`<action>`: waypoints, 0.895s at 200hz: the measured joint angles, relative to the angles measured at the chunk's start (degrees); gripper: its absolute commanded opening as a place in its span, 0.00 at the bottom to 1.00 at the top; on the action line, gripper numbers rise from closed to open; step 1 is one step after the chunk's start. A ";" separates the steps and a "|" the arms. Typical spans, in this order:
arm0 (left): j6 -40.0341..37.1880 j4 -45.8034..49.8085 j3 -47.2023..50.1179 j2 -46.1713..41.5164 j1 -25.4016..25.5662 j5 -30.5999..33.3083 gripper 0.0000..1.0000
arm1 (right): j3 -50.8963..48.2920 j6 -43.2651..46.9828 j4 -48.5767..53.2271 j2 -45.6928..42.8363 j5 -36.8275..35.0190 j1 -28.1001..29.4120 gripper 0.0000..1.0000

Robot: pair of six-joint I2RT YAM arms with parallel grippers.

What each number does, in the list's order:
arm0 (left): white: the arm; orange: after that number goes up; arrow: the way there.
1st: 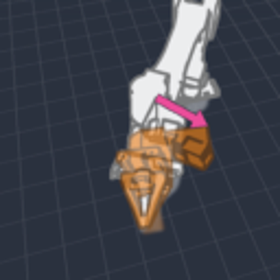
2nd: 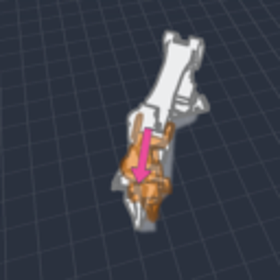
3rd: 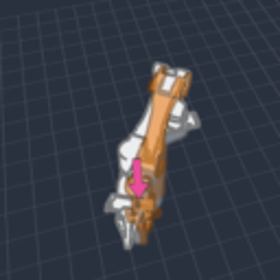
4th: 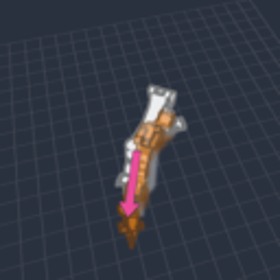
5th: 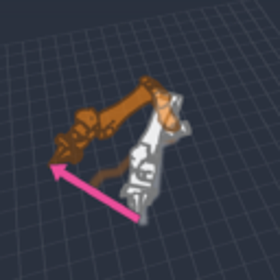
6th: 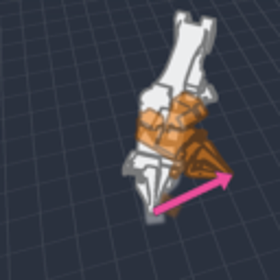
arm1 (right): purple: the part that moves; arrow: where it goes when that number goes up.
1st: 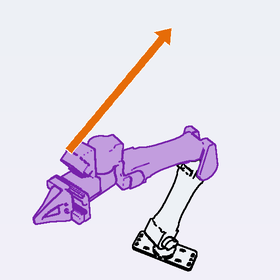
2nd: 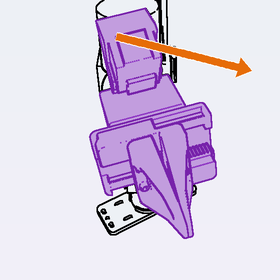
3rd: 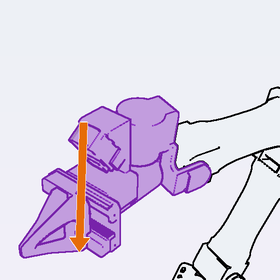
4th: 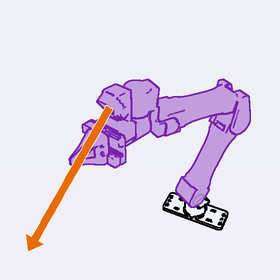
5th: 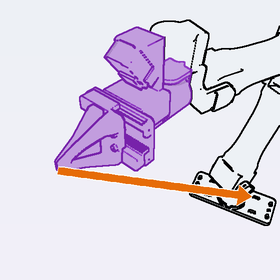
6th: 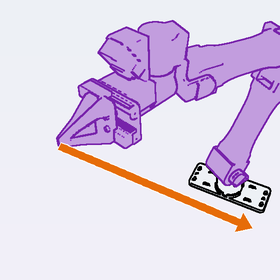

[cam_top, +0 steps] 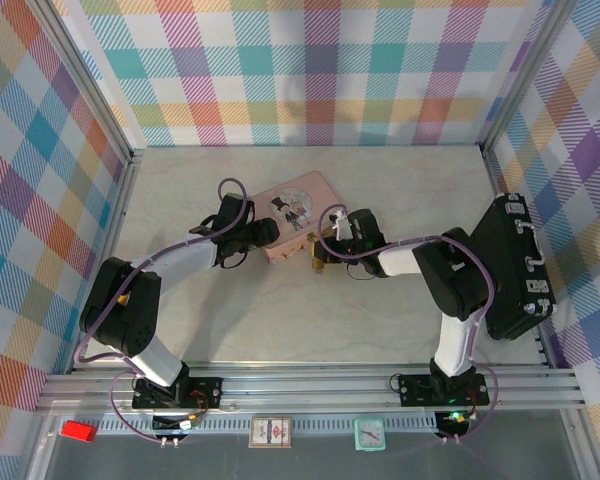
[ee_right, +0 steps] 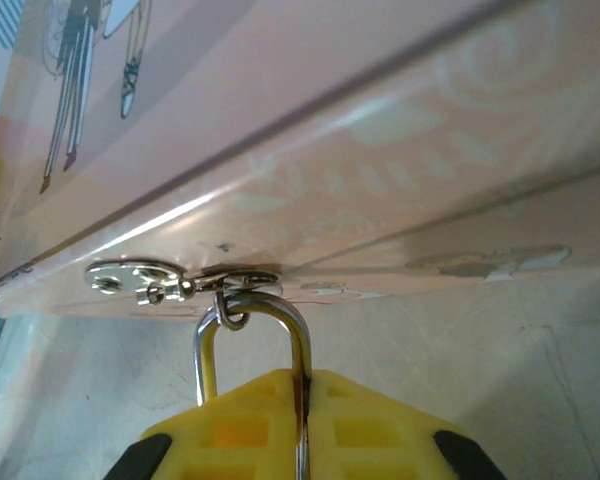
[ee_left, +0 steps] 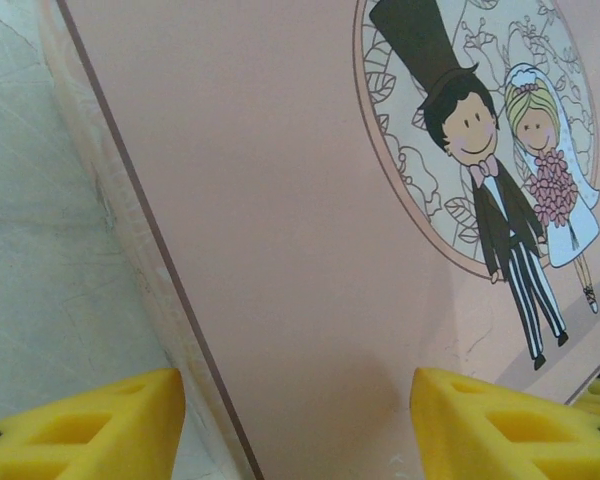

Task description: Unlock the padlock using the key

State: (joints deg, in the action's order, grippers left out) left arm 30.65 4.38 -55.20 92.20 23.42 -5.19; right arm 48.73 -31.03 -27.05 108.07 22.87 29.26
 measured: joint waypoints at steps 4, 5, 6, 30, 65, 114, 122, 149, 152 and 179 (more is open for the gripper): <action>0.11 -0.13 0.02 0.00 0.00 -0.11 0.60 | -0.09 -0.98 -0.20 0.00 -0.33 0.00 0.07; 0.13 -0.15 0.02 0.00 0.00 -0.13 0.60 | -0.11 -1.18 -0.24 0.00 -0.39 0.00 0.07; 0.17 -0.20 0.02 0.00 0.00 -0.17 0.60 | -0.13 -1.36 -0.33 0.00 -0.44 0.00 0.07; 1.05 -0.50 0.44 0.00 0.00 -0.79 0.59 | -1.33 -6.47 -2.58 0.00 -1.81 0.00 0.05; 1.53 -0.55 0.63 0.00 0.02 -1.33 0.59 | -2.27 -11.76 -4.90 0.00 -3.06 0.39 0.02; 3.19 -2.25 1.64 0.00 0.07 -1.49 0.58 | -3.72 -21.68 -9.01 0.09 -7.93 2.60 0.00; 3.43 -2.69 1.75 0.00 0.07 -1.49 0.58 | -3.80 -23.47 -9.73 0.26 -8.83 3.02 0.00; 4.04 -3.06 1.81 0.00 0.07 -1.46 0.58 | -3.85 -28.20 -11.54 0.98 -11.02 3.74 0.00; 4.07 -3.06 1.81 0.00 0.07 -1.44 0.58 | -3.85 -28.48 -11.58 1.01 -11.19 3.76 0.00; 4.26 -3.06 1.81 0.00 0.07 -1.40 0.58 | -4.17 -32.11 -13.68 1.49 -13.11 3.78 0.00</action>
State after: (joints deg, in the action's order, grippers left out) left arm 34.92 1.32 -53.39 92.20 23.49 -6.59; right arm 44.56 -63.13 -40.73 109.56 9.76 33.04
